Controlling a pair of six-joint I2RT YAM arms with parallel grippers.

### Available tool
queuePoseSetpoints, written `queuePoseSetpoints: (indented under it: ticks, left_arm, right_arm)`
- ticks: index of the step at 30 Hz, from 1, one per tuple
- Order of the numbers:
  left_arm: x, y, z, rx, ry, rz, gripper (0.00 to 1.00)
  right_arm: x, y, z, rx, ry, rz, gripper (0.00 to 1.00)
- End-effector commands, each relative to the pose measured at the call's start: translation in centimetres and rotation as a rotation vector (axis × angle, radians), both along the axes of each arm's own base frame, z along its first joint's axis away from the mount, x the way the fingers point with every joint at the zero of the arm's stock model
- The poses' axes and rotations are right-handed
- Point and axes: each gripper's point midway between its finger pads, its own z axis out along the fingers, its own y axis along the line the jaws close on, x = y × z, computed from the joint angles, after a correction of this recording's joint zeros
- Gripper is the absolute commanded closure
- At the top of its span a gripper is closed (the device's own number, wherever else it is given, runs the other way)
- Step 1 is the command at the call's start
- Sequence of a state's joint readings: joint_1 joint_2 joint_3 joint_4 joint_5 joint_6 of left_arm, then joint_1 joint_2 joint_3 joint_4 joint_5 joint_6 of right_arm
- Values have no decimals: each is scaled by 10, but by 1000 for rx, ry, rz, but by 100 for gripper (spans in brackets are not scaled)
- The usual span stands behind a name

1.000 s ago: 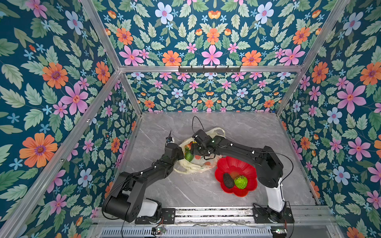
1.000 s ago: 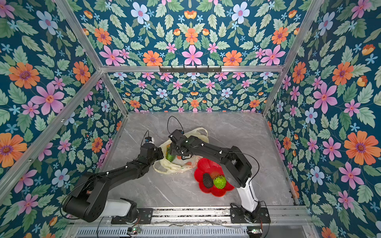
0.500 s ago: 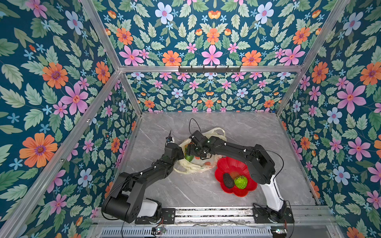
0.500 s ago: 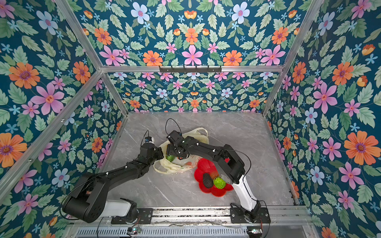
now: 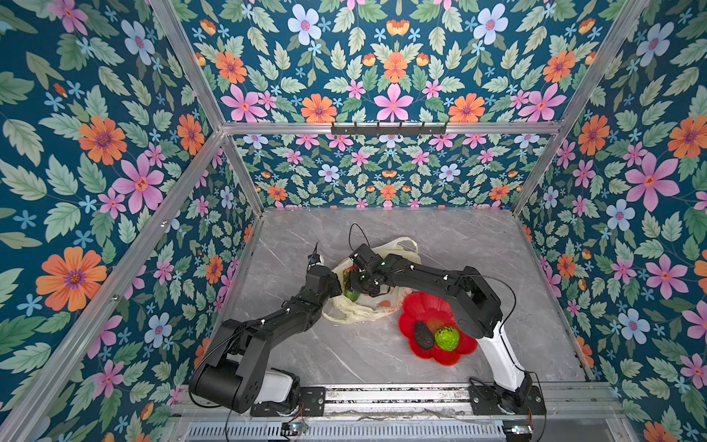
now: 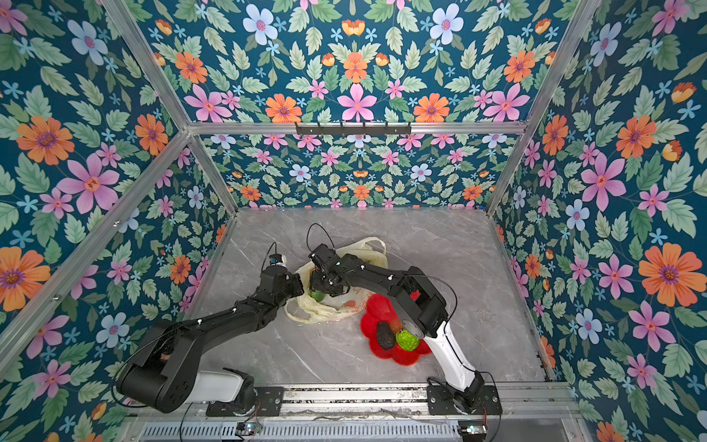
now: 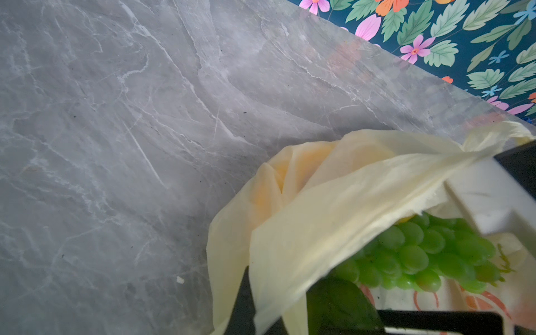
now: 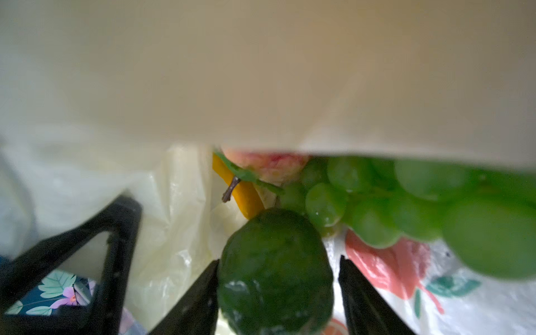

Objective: Take fruits out of the plastic bag
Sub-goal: Pick up the fruit from the plastic bag, then place the fruit on the plate.

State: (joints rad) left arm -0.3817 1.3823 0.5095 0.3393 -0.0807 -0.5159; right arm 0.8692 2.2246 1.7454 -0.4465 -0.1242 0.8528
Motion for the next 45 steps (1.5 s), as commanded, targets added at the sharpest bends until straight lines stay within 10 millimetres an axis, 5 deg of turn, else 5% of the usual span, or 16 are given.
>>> queuePoseSetpoints:
  ticks: [1,23,32,45]
  left_arm:
    - [2,0,3,2,-7,-1,100]
    - [2,1,2,13,-5,1,100]
    - [2,2,3,17,-7,2,100]
    - [2,4,3,28,-8,10,100]
  right_arm:
    - [1,-1,2,-4,-16,5,40]
    - [-23,-31,51,-30,-90,95,43]
    - [-39,-88,78,-60,-118,75,44]
    - [-68,-192,82,-238,-134,-44,44]
